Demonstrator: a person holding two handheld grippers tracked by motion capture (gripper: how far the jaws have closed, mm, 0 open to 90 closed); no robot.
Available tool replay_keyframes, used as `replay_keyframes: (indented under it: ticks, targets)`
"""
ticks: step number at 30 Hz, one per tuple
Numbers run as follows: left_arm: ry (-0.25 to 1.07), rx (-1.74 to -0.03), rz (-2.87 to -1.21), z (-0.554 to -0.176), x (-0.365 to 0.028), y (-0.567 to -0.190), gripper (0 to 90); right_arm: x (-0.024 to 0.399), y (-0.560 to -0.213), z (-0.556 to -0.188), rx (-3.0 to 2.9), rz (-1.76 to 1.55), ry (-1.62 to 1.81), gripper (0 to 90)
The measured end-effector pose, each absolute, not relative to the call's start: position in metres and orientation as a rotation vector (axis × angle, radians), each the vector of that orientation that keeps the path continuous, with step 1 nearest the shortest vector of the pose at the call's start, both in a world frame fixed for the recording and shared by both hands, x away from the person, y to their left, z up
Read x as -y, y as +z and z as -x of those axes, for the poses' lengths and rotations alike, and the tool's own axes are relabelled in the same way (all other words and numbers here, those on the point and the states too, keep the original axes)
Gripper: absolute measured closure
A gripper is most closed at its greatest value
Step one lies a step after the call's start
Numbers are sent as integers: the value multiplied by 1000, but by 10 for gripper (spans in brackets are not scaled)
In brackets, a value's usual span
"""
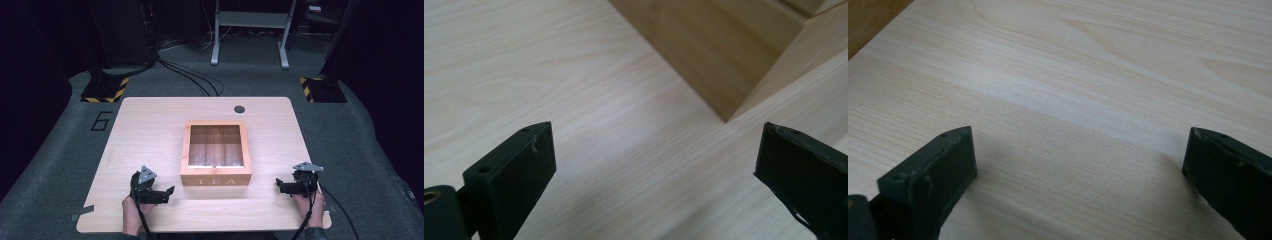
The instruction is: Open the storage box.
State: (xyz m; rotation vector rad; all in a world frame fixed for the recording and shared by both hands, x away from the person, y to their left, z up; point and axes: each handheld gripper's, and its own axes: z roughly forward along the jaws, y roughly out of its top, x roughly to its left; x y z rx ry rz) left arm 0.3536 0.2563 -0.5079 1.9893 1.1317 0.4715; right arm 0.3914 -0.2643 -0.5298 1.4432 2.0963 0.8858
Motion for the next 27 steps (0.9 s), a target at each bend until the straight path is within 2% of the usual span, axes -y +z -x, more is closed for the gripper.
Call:
replay_keyframes:
  ticks: [7, 17, 20, 27]
  targets:
    - [471, -1064, -1975, -356, -240, -491, 43, 264, -530, -391, -2096, -1443, 886, 2]
    - [474, -1005, -1985, -362, -219, -485, 148, 264, -530, -391, -2097, -1447, 886, 2]
    - [490, -994, -1990, -363, -216, -485, 156, 264, -530, -391, -2096, -1448, 886, 2]
    - [497, -981, -1986, -364, -209, -486, 247, 264, -530, -391, -2096, -1448, 886, 2]
